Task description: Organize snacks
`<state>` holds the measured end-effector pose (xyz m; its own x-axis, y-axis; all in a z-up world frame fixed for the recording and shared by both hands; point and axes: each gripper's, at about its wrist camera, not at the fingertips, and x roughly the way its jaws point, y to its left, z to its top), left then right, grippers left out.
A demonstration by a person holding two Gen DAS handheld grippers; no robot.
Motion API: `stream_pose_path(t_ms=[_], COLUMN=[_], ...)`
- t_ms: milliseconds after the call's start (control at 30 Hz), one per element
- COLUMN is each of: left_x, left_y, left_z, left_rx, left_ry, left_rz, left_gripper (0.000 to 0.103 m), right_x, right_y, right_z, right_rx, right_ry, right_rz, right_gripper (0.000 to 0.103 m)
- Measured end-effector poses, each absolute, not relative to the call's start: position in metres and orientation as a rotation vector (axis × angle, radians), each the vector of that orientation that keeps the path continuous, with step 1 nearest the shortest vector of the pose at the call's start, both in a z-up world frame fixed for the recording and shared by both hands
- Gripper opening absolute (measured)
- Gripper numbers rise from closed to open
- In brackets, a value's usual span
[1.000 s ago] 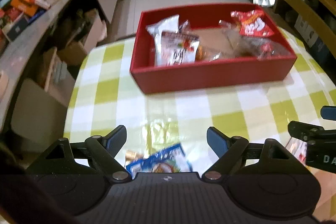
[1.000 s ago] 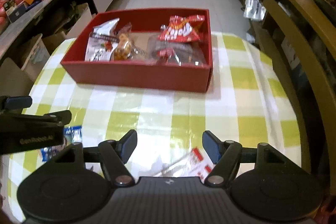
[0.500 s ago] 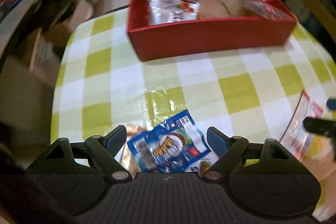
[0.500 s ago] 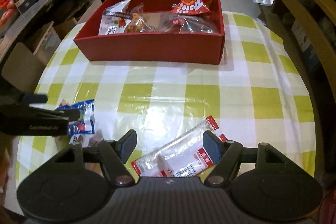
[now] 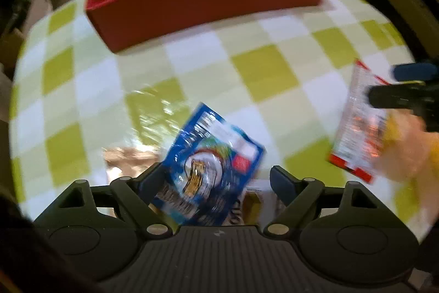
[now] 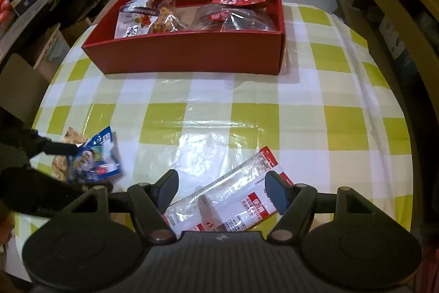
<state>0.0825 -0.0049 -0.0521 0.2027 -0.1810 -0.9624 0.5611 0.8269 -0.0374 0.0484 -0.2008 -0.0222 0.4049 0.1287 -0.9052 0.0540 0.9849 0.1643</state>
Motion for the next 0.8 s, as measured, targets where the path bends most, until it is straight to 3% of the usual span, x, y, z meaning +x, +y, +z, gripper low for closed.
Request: stream_pose_path(t_ms=[467,733,800], left_x=[0.072,0.059,0.049], left_y=[-0.036,-0.03,-0.036], left_z=[-0.059,-0.057,-0.056], left_rx=[0.538,0.474,0.501], left_ry=[1.218,1.246,1.237], left_rz=[-0.389,-0.354,-0.346], left_gripper=[0.081,0.062,0.062], right_x=[0.037,0.036,0.035], right_y=[-0.203,-0.194,-0.193], right_z=[-0.036,-0.04,-0.042], right_rx=[0.153,0.145,0.151], right_ry=[1.231,1.259,1.268], right_rz=[0.02,0.006,-0.004], right_gripper=[0.075,0.075,0.075])
